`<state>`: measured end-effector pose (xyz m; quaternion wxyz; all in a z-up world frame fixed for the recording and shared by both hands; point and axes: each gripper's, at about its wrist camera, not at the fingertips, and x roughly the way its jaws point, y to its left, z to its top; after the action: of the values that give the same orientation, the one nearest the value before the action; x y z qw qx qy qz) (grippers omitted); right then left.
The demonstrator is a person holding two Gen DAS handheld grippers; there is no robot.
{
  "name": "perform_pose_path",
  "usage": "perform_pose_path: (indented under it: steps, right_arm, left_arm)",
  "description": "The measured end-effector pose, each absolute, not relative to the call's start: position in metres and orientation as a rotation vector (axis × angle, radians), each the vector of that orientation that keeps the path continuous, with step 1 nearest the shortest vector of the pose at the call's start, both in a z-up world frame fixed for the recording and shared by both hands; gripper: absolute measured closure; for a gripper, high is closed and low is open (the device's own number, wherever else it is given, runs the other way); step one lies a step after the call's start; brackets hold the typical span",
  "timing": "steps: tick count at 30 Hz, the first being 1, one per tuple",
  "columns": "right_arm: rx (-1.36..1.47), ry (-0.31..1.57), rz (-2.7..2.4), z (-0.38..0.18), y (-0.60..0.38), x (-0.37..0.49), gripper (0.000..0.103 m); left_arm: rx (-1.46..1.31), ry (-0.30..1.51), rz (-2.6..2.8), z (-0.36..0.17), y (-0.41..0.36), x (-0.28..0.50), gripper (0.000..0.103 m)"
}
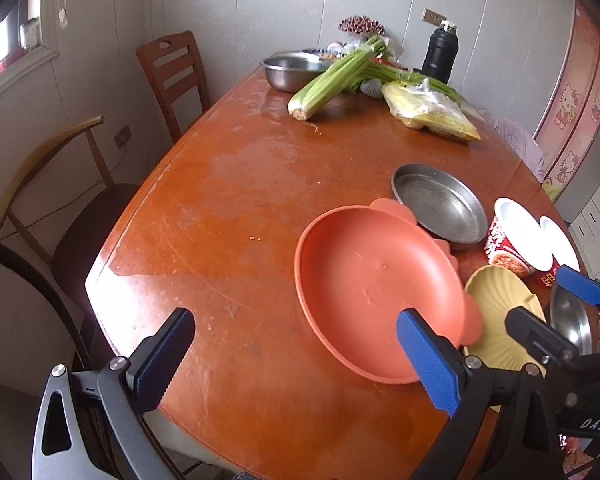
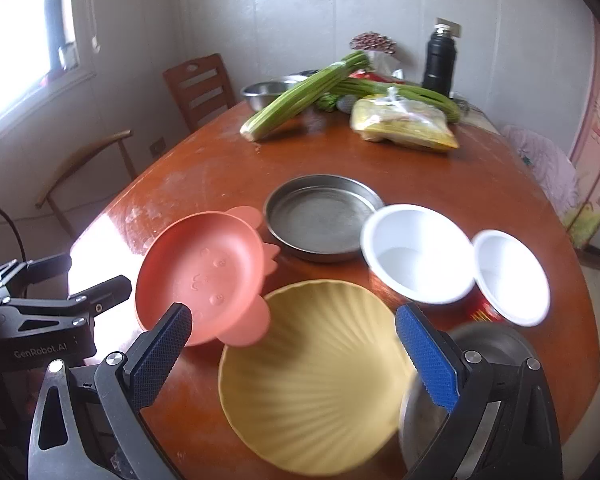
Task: Organize plates and bowls
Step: 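Move the left gripper to the rim of the orange pig-shaped plate, then grasp the orange pig-shaped plate rim with the left gripper and lift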
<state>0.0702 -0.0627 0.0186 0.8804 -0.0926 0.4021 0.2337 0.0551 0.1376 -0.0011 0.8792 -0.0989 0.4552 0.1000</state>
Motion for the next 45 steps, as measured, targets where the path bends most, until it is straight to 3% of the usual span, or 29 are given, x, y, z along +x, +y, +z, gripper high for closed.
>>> perform_pose_path:
  steps: [4, 8, 12, 21, 26, 30, 35, 45]
  right_arm:
    - [-0.275, 0.876, 0.483, 0.001, -0.039, 0.087, 0.003]
    - [-0.301, 0.929, 0.482, -0.014, -0.024, 0.105, 0.012]
    - [-0.312, 0.990, 0.464, -0.030, -0.014, 0.123, 0.036]
    - [-0.351, 0.989, 0.480, -0.037, -0.002, 0.130, 0.049]
    - [-0.352, 0.997, 0.503, -0.041, 0.006, 0.132, 0.055]
    - [-0.335, 1.019, 0.511, -0.044, 0.010, 0.134, 0.063]
    - [-0.311, 1.020, 0.515, -0.043, 0.009, 0.134, 0.065]
    - [-0.257, 1.019, 0.539, -0.031, 0.018, 0.131, 0.066]
  left_arm:
    - [-0.204, 0.990, 0.210, -0.014, 0.148, 0.070, 0.001]
    - [-0.192, 1.020, 0.199, -0.021, 0.153, 0.084, 0.001]
    - [-0.165, 1.035, 0.179, -0.024, 0.149, 0.093, 0.006]
    - [-0.153, 1.058, 0.142, -0.029, 0.143, 0.104, 0.028]
    - [-0.172, 1.076, 0.113, -0.033, 0.141, 0.109, 0.056]
    - [-0.200, 1.092, 0.101, -0.038, 0.142, 0.112, 0.069]
    - [-0.230, 1.091, 0.098, -0.038, 0.148, 0.113, 0.078]
    - [-0.244, 1.059, 0.147, -0.026, 0.170, 0.122, 0.078]
